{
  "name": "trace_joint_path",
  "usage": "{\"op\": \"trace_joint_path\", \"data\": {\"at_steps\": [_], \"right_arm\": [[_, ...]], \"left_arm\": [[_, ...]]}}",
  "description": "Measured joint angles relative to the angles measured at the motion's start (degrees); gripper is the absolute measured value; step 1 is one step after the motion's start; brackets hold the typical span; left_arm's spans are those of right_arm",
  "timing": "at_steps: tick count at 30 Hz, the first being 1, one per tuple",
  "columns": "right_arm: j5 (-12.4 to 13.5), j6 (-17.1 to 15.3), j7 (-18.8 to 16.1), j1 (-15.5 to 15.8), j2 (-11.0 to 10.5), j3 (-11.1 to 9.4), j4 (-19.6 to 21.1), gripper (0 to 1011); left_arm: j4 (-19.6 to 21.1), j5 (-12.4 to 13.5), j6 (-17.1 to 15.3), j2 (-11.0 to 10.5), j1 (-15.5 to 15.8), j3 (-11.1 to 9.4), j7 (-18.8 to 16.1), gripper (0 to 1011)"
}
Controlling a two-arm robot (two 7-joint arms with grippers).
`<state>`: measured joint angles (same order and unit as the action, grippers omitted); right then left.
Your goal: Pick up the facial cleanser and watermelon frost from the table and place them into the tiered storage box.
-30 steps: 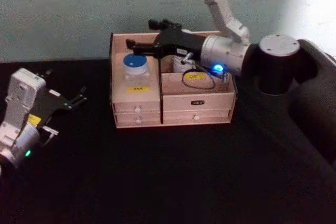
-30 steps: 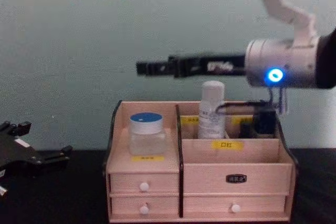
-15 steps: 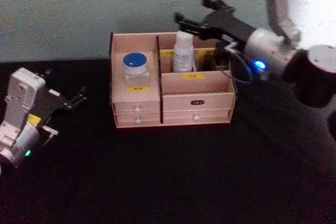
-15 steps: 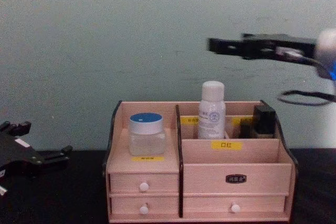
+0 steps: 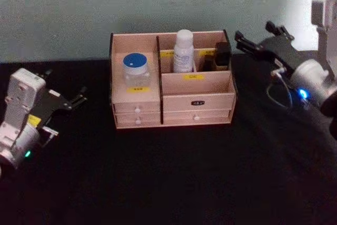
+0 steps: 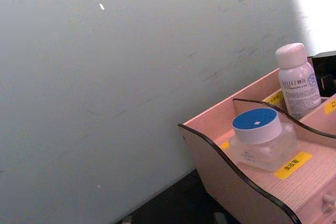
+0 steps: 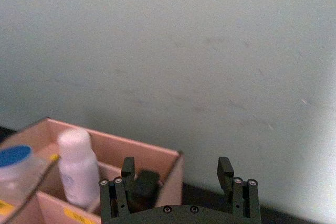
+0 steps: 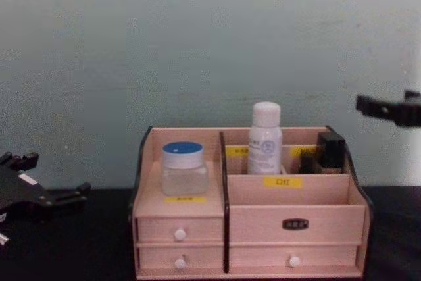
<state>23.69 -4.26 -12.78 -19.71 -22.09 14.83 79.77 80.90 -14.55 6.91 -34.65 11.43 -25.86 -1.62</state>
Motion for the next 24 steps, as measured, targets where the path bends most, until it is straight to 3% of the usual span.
{"op": "trace_joint_path", "data": {"at_steps": [13, 24], "right_arm": [[-1.9, 6.3, 2.5, 5.1, 2.8, -3.0, -3.2, 1002], [-3.6, 5.2, 1.8, 5.5, 4.0, -3.4, -6.3, 1002]], "left_arm": [[0.0, 0.0, 0.0, 0.0, 0.0, 0.0, 0.0, 1001], [0.0, 0.0, 0.0, 0.0, 0.0, 0.0, 0.0, 1001]]}}
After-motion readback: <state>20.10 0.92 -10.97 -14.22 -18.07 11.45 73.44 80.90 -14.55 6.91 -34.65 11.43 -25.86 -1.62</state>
